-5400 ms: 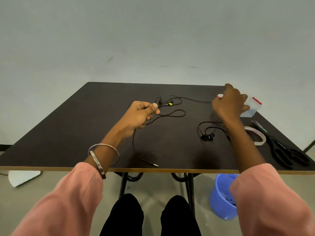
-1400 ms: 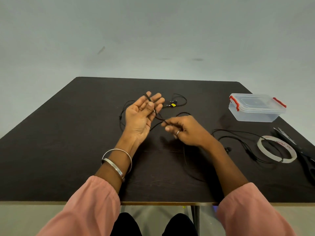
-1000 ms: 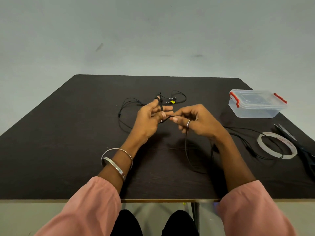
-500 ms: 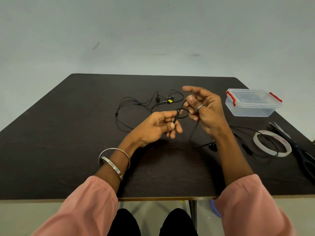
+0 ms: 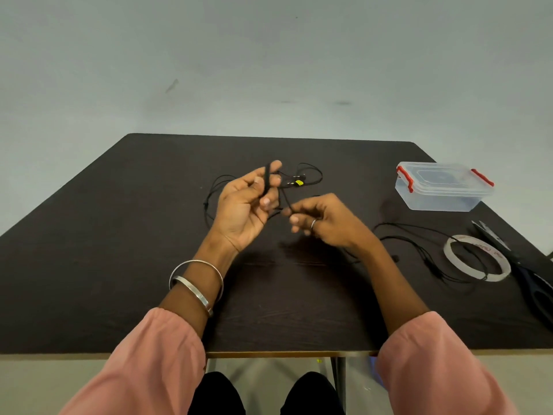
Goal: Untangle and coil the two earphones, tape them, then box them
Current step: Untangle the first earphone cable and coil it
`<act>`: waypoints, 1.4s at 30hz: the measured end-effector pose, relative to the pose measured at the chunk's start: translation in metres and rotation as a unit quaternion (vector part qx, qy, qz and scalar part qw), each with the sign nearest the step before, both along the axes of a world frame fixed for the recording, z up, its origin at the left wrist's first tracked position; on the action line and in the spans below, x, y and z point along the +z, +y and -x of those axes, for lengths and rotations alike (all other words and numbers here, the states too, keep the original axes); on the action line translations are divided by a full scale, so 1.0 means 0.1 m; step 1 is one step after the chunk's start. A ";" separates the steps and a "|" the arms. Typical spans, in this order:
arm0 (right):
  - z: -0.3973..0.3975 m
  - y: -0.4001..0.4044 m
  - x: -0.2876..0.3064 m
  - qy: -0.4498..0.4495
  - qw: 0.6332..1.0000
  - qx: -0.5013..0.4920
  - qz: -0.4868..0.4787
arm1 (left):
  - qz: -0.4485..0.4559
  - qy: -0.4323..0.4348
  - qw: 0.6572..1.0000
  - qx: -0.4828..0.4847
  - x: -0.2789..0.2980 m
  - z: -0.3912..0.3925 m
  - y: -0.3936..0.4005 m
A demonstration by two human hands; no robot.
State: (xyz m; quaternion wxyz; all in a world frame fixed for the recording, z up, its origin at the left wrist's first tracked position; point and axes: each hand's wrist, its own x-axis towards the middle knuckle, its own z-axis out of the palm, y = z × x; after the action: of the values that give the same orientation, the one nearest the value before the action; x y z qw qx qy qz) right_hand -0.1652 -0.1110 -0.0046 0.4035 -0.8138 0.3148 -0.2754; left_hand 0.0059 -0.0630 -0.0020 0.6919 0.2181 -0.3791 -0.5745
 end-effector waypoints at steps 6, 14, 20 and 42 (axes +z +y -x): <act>-0.07 0.09 -0.03 0.071 0.995 0.074 0.005 | -0.036 -0.022 0.988 0.147 -0.03 -0.07 -0.03; 0.05 0.06 0.06 0.013 0.997 0.031 0.072 | -0.024 -0.294 0.941 0.163 -0.15 0.07 -0.08; 0.17 -0.06 0.13 -0.138 0.988 -0.041 0.060 | 0.015 -0.397 0.918 0.017 -0.16 0.16 0.00; 0.12 -0.13 0.07 -0.181 0.980 -0.079 0.040 | 0.024 -0.191 0.970 -0.151 -0.03 0.11 0.14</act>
State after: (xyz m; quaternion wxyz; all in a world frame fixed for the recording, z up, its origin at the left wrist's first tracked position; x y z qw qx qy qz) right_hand -0.1770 -0.1235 0.0027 0.3983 -0.7384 0.2886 -0.4613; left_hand -0.0054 -0.0488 -0.0047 0.5169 0.2476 -0.5461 -0.6110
